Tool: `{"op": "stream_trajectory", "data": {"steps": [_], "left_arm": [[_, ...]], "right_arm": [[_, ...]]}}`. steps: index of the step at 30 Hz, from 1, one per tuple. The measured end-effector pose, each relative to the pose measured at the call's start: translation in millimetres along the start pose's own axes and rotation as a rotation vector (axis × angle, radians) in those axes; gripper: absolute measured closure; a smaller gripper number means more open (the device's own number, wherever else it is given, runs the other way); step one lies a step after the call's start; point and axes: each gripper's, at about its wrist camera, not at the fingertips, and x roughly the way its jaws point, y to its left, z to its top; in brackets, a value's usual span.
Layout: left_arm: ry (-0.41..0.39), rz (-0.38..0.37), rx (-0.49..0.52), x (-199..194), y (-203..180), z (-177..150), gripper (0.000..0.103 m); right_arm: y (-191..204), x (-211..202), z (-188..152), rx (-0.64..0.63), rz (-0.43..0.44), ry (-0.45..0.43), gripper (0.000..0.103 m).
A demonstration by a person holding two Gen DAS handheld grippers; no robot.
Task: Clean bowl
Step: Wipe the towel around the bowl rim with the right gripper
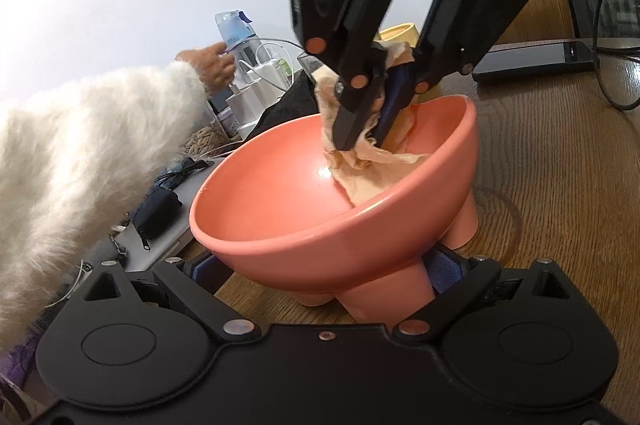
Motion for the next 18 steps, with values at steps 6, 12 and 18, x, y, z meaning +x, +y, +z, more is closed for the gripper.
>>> {"op": "stream_trajectory", "data": {"steps": [6, 12, 18], "left_arm": [[0.0, -0.001, -0.002, -1.0, 1.6, 0.2, 0.006], [0.0, -0.001, -0.002, -0.4, 1.5, 0.2, 0.006], [0.0, -0.001, -0.002, 0.2, -0.7, 0.0, 0.006]], "right_arm": [[-1.7, -2.5, 1.3, 0.0, -0.001, -0.003, 0.093], [-7.0, -8.0, 1.2, 0.003, -0.007, -0.004, 0.093], [-28.8, 11.6, -8.1, -0.001, 0.016, -0.003, 0.093]]}}
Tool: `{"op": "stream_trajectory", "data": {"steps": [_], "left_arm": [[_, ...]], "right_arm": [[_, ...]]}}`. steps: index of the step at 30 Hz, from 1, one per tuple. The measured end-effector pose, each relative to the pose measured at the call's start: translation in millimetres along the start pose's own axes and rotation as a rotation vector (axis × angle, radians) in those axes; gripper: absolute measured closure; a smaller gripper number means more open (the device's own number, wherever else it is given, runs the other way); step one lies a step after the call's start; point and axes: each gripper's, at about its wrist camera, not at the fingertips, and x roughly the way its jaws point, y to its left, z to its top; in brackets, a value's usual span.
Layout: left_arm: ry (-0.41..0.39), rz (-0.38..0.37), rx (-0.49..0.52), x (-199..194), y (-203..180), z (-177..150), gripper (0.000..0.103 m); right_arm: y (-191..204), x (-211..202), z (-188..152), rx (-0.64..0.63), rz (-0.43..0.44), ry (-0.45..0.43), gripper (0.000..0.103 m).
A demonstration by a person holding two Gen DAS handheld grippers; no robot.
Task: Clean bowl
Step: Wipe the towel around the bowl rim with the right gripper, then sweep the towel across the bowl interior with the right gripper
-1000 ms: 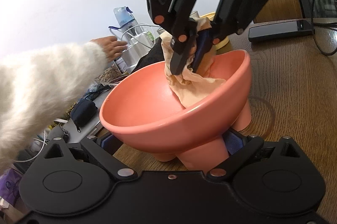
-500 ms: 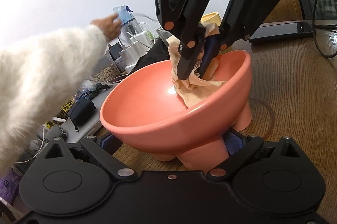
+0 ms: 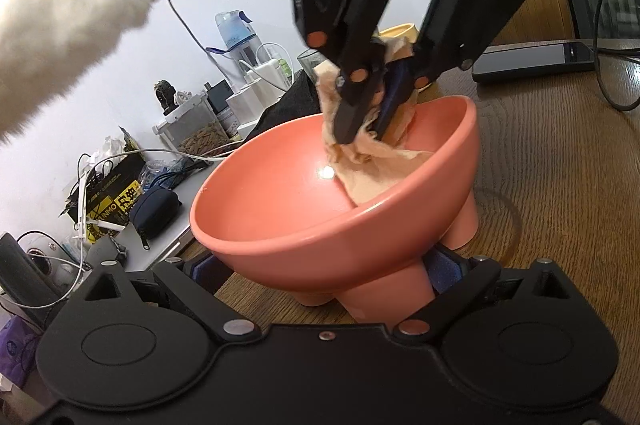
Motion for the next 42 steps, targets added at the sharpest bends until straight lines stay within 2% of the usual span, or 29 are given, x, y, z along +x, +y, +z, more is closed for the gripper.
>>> {"op": "stream_trajectory", "data": {"steps": [7, 14, 20, 23, 25, 29, 32, 34, 37, 40, 42], "left_arm": [[0.001, -0.002, -0.002, 1.0, 0.0, -0.5, 0.006], [0.0, 0.001, 0.001, -0.5, -1.9, 0.0, 0.006], [-0.001, 0.002, 0.003, -0.7, -2.8, 0.3, 0.006], [-0.001, 0.002, 0.003, -1.0, -3.4, 0.4, 0.006], [0.001, -0.003, -0.003, -0.7, -2.5, 0.4, 0.006], [0.0, -0.001, -0.001, -0.6, -2.9, 0.5, 0.006], [0.0, -0.002, -0.002, -0.7, -3.2, 0.6, 0.006], [-0.001, 0.001, 0.001, -1.1, -3.6, 0.4, 0.006], [-0.001, 0.001, 0.001, -1.4, -3.8, 0.4, 0.006], [0.0, -0.001, -0.001, -1.1, -3.2, 0.4, 0.006], [0.0, -0.001, -0.001, -1.4, -3.2, 0.4, 0.006]], "right_arm": [[-10.6, -10.7, 13.3, 0.045, 0.035, -0.082, 0.093], [-39.8, -14.2, 18.7, 0.08, -0.042, -0.159, 0.093], [-61.9, 4.7, 2.5, 0.086, -0.123, -0.111, 0.093], [-73.9, 9.2, -17.8, 0.099, -0.132, -0.064, 0.093], [-67.0, 18.4, -24.3, 0.099, -0.132, -0.038, 0.093], [-48.7, 23.0, -25.0, 0.114, -0.084, 0.011, 0.093], [-33.0, 12.8, -13.4, 0.117, -0.038, 0.021, 0.093], [-26.4, 3.5, -21.5, 0.116, -0.008, 0.016, 0.093], [5.1, -20.5, -13.2, 0.129, 0.041, -0.002, 0.093], [-8.0, -33.2, -7.6, 0.221, 0.094, -0.056, 0.093], [-25.3, -33.5, -0.9, 0.298, 0.112, -0.123, 0.093]]}}
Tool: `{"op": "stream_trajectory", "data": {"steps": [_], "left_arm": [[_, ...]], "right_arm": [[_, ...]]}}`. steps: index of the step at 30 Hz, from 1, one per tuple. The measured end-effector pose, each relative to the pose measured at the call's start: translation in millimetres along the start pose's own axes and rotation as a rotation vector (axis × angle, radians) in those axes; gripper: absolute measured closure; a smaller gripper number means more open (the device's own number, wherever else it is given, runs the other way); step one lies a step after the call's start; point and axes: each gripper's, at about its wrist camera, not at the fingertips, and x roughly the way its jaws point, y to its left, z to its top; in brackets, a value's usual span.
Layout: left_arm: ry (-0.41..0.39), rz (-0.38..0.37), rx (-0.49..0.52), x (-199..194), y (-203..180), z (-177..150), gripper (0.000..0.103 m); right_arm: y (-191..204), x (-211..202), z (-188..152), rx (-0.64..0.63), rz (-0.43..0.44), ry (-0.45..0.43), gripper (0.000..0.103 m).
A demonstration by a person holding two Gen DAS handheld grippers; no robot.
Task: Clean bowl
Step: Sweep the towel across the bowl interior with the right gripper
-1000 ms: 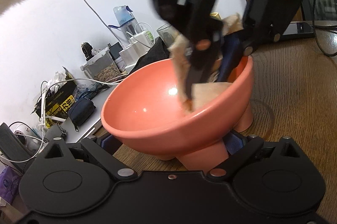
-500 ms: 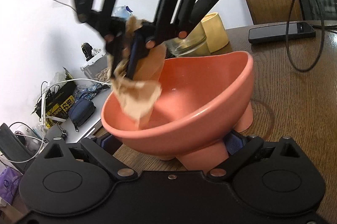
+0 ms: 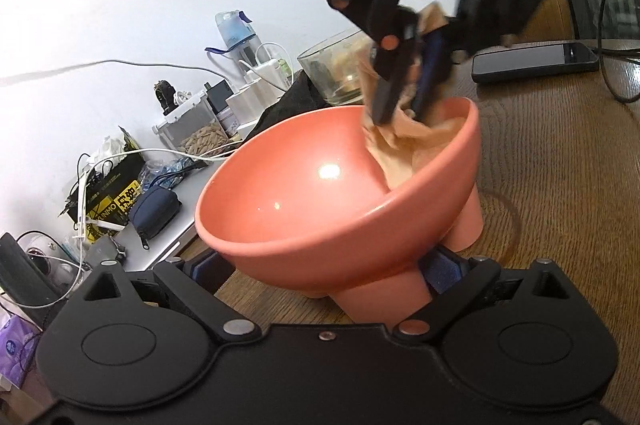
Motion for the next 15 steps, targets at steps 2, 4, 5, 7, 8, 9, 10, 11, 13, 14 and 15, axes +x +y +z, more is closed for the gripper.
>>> {"op": "stream_trajectory", "data": {"steps": [2, 4, 5, 7, 8, 9, 10, 11, 13, 14, 15], "left_arm": [[0.0, 0.001, 0.001, 1.4, 1.2, 0.1, 0.006], [0.0, 0.0, 0.0, 2.2, 2.2, 0.1, 0.006], [0.0, 0.0, 0.0, 2.3, 2.4, 0.2, 0.006], [-0.001, 0.0, 0.002, 2.2, 2.4, 0.1, 0.007], [-0.002, 0.001, 0.003, 1.8, 2.2, 0.0, 0.007], [-0.002, 0.001, 0.004, 1.5, 2.2, 0.0, 0.007], [-0.002, 0.0, 0.004, 1.5, 2.4, 0.1, 0.007], [-0.002, -0.001, 0.003, 1.3, 2.4, 0.2, 0.007], [-0.002, -0.002, 0.001, 0.8, 2.4, 0.4, 0.007], [-0.002, -0.003, 0.001, 0.8, 2.5, 0.5, 0.007], [-0.002, -0.003, 0.001, 0.7, 2.6, 0.5, 0.007]], "right_arm": [[-7.4, -2.0, 5.9, 0.023, -0.007, -0.045, 0.093], [-15.1, -4.8, 12.5, 0.044, -0.021, -0.096, 0.093], [-19.0, -4.3, 13.6, 0.043, -0.044, -0.108, 0.093], [-26.9, -3.0, 15.6, 0.039, -0.09, -0.131, 0.093], [-32.1, -0.3, 14.2, 0.03, -0.123, -0.124, 0.093], [-31.5, -2.2, 12.9, 0.03, -0.132, -0.12, 0.093], [-37.0, 1.3, 8.2, 0.031, -0.162, -0.105, 0.093], [-39.7, 3.8, 4.5, 0.031, -0.175, -0.091, 0.093], [-44.2, 9.1, -2.3, 0.032, -0.194, -0.067, 0.093], [-46.1, 11.8, -5.4, 0.033, -0.201, -0.056, 0.093], [-47.7, 14.5, -8.9, 0.033, -0.208, -0.043, 0.093]]}}
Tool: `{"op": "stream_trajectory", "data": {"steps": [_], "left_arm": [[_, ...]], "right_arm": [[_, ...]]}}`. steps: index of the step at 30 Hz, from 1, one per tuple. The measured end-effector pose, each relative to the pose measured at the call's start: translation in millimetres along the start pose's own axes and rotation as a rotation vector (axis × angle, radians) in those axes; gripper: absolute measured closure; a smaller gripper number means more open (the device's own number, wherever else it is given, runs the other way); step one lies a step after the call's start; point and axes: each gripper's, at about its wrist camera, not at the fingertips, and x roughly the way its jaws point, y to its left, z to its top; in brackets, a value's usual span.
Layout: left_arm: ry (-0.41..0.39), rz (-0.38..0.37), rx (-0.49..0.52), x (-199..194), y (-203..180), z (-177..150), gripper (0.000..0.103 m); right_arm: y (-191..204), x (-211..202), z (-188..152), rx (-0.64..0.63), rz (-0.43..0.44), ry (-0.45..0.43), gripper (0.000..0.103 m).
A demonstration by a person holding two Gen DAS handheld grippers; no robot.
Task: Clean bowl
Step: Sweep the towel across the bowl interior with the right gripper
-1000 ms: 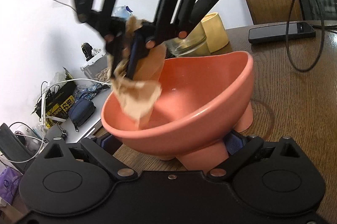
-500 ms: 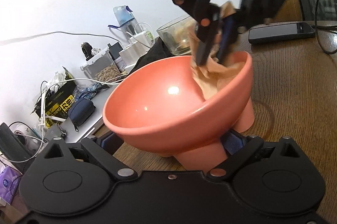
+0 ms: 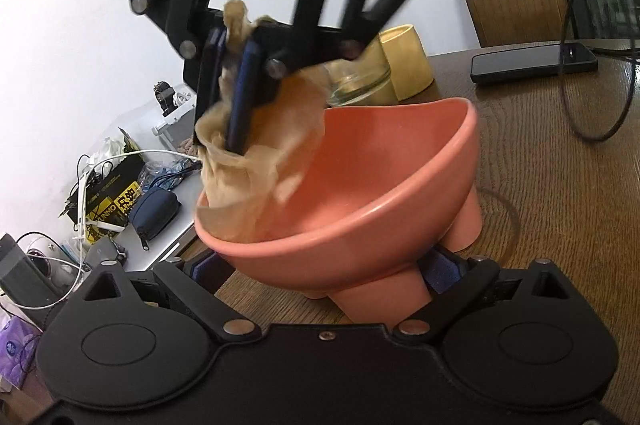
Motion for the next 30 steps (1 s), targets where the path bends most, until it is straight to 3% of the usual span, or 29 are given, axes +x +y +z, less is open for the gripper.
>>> {"op": "stream_trajectory", "data": {"steps": [5, 12, 16, 20, 22, 25, 30], "left_arm": [[0.0, -0.001, -0.001, -2.0, 0.0, -0.3, 0.007], [0.001, -0.003, -0.003, -3.2, -0.4, 0.1, 0.007], [-0.001, 0.002, 0.003, -2.1, 0.2, 0.0, 0.007], [-0.001, 0.002, 0.003, -1.8, -0.8, -0.1, 0.007], [-0.001, 0.003, 0.004, -1.7, -1.2, 0.0, 0.007], [-0.002, 0.004, 0.005, -1.8, -1.6, 0.1, 0.007], [-0.003, 0.005, 0.006, -1.9, -2.0, 0.2, 0.007]], "right_arm": [[9.7, 5.5, -9.9, -0.01, 0.012, 0.05, 0.093], [17.2, 21.4, -0.6, -0.016, 0.08, 0.045, 0.093], [23.0, 10.5, 8.0, -0.005, 0.113, 0.017, 0.093], [14.0, -4.1, 23.1, 0.07, 0.095, -0.092, 0.093], [9.7, -3.0, 24.3, 0.067, 0.063, -0.1, 0.093], [8.6, 4.7, 25.5, -0.005, -0.008, -0.078, 0.093], [10.8, 26.9, 15.7, -0.115, -0.01, 0.018, 0.093]]}}
